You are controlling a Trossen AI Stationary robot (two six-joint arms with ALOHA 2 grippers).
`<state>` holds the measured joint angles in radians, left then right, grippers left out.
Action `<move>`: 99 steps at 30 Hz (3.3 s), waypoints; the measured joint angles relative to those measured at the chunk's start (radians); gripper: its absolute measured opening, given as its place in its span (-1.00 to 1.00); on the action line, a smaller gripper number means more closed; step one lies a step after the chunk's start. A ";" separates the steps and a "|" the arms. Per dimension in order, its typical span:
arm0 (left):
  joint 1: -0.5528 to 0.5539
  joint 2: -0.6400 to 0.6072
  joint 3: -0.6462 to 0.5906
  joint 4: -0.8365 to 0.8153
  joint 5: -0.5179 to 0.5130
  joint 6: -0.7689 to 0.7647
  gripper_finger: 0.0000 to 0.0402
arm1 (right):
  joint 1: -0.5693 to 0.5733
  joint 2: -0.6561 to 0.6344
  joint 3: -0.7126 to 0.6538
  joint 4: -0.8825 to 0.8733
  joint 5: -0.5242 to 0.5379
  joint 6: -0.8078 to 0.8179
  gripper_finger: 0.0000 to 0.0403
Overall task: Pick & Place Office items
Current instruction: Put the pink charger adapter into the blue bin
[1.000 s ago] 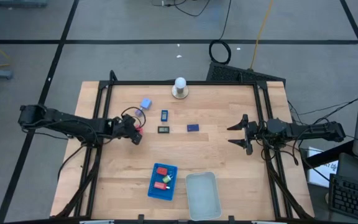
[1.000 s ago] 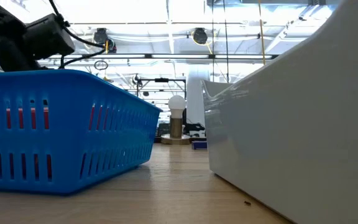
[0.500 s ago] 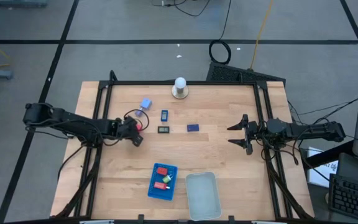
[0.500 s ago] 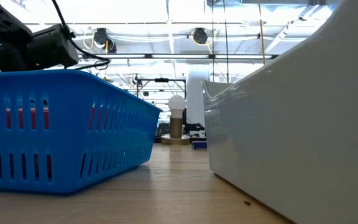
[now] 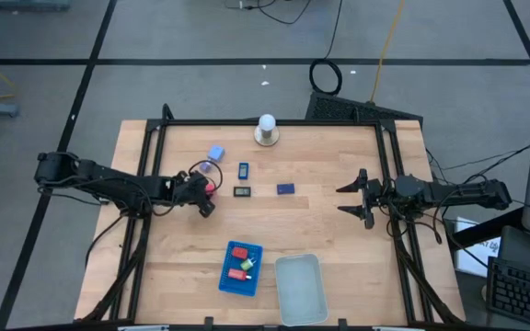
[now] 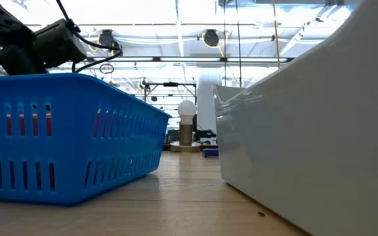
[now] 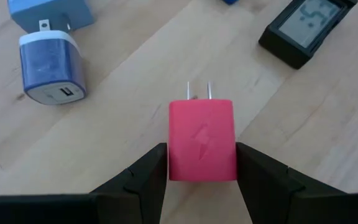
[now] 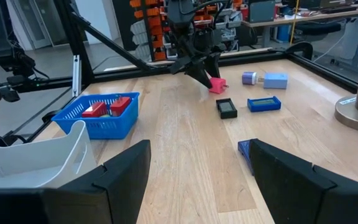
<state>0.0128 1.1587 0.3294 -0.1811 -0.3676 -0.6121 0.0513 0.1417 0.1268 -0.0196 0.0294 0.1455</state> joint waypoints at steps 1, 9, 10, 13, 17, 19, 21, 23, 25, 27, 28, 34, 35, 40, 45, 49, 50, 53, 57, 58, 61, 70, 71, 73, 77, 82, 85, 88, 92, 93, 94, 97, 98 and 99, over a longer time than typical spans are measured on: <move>0.000 0.000 0.000 0.000 0.000 0.000 -0.10 | 0.000 0.000 0.000 0.000 0.000 0.000 0.30; 0.000 0.000 0.000 -0.002 -0.026 0.012 -0.16 | 0.000 0.000 0.000 0.000 0.000 0.000 0.30; 0.000 0.000 0.000 -0.001 -0.026 0.019 -0.20 | 0.000 0.000 0.000 0.000 0.000 0.000 0.30; 0.000 0.000 0.000 0.000 -0.026 0.031 -0.28 | 0.000 0.000 0.000 0.000 0.002 0.000 0.30; 0.000 0.000 0.000 0.000 -0.026 0.039 -0.28 | 0.000 0.000 0.000 0.000 0.002 0.000 0.30; 0.000 0.000 0.000 0.000 -0.027 0.039 -0.28 | 0.000 0.000 0.000 0.000 0.003 0.000 0.30; 0.000 0.000 0.000 -0.003 -0.044 0.042 -0.28 | 0.000 0.000 0.000 0.000 0.003 0.000 0.30; 0.000 -0.002 0.000 -0.002 -0.065 0.042 -0.27 | 0.000 0.000 0.000 0.000 0.003 0.000 0.30; 0.000 -0.020 0.000 -0.003 -0.079 0.042 -0.27 | 0.000 0.000 0.000 0.000 0.003 0.000 0.30; 0.000 -0.039 0.000 0.015 -0.081 0.057 -0.27 | 0.000 0.000 0.000 0.000 0.003 0.000 0.30; -0.001 -0.046 0.000 0.028 -0.078 0.069 -0.27 | 0.000 0.000 0.000 0.000 0.003 0.000 0.30; -0.047 -0.102 0.001 0.156 -0.043 0.172 -0.27 | 0.000 0.000 0.000 0.000 0.003 -0.002 0.30; -0.060 -0.108 0.001 0.182 -0.037 0.191 -0.27 | 0.000 0.000 0.000 0.000 0.003 -0.002 0.30; -0.142 -0.121 0.001 0.307 0.010 0.299 -0.24 | 0.000 0.000 0.000 0.000 0.003 -0.001 0.30; -0.223 -0.121 0.001 0.423 0.095 0.394 -0.27 | 0.000 0.000 0.000 0.000 0.003 -0.001 0.30; -0.289 -0.121 0.001 0.516 0.162 0.458 -0.23 | 0.000 0.000 0.000 0.000 0.003 -0.001 0.30; -0.308 -0.121 0.001 0.534 0.168 0.472 -0.22 | 0.000 0.000 0.000 0.000 0.003 -0.001 0.30; -0.362 -0.119 0.001 0.562 0.168 0.495 -0.24 | 0.000 0.000 0.000 0.000 0.003 -0.001 0.30; -0.417 -0.111 0.001 0.622 0.143 0.478 -0.27 | 0.000 0.000 0.000 0.000 0.003 -0.004 0.30; -0.430 -0.111 0.004 0.636 0.129 0.471 -0.27 | 0.000 0.000 0.000 0.000 0.003 -0.004 0.30; -0.472 -0.112 0.032 0.618 0.096 0.443 -0.26 | 0.000 0.000 0.000 0.000 0.003 -0.007 0.30; -0.589 0.052 0.319 0.284 0.070 0.423 -0.25 | 0.000 0.000 0.000 0.004 0.003 0.001 0.30; -0.596 0.084 0.353 0.253 0.071 0.424 -0.25 | 0.000 0.000 0.000 0.004 0.003 0.001 0.30; -0.609 0.144 0.405 0.199 0.081 0.424 -0.25 | 0.000 0.000 0.000 0.008 0.003 0.000 0.30; -0.635 0.247 0.482 0.209 0.126 0.406 -0.25 | 0.000 0.000 0.000 0.013 0.003 0.000 0.30; -0.650 0.345 0.527 0.198 0.166 0.317 -0.25 | 0.000 0.000 0.000 0.020 0.001 0.000 0.30; -0.657 0.388 0.530 0.200 0.188 0.271 -0.25 | 0.000 0.000 0.000 0.024 0.000 0.000 0.30; -0.658 0.432 0.529 0.198 0.214 0.229 -0.25 | 0.000 0.000 0.000 0.029 0.000 0.000 0.30; -0.663 0.468 0.529 0.211 0.237 0.195 -0.25 | 0.000 0.000 0.000 0.041 0.000 0.000 0.30; -0.664 0.476 0.529 0.206 0.238 0.190 -0.24 | 0.000 0.000 0.000 0.046 0.000 0.000 0.30; -0.665 0.483 0.529 0.207 0.238 0.187 -0.24 | 0.000 0.000 0.000 0.051 0.000 -0.001 0.30; -0.665 0.493 0.529 0.205 0.254 0.177 -0.24 | 0.000 0.000 0.000 0.053 0.000 -0.011 0.30; -0.665 0.496 0.529 0.205 0.266 0.165 -0.24 | 0.000 0.000 0.000 0.053 0.000 -0.011 0.30; -0.664 0.498 0.529 0.205 0.267 0.155 -0.24 | 0.000 0.000 0.000 0.053 0.000 -0.012 0.30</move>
<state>-0.6511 1.6564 0.8588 0.0235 -0.1002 -0.4572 0.0513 0.1417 0.1272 0.0336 0.0292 0.1339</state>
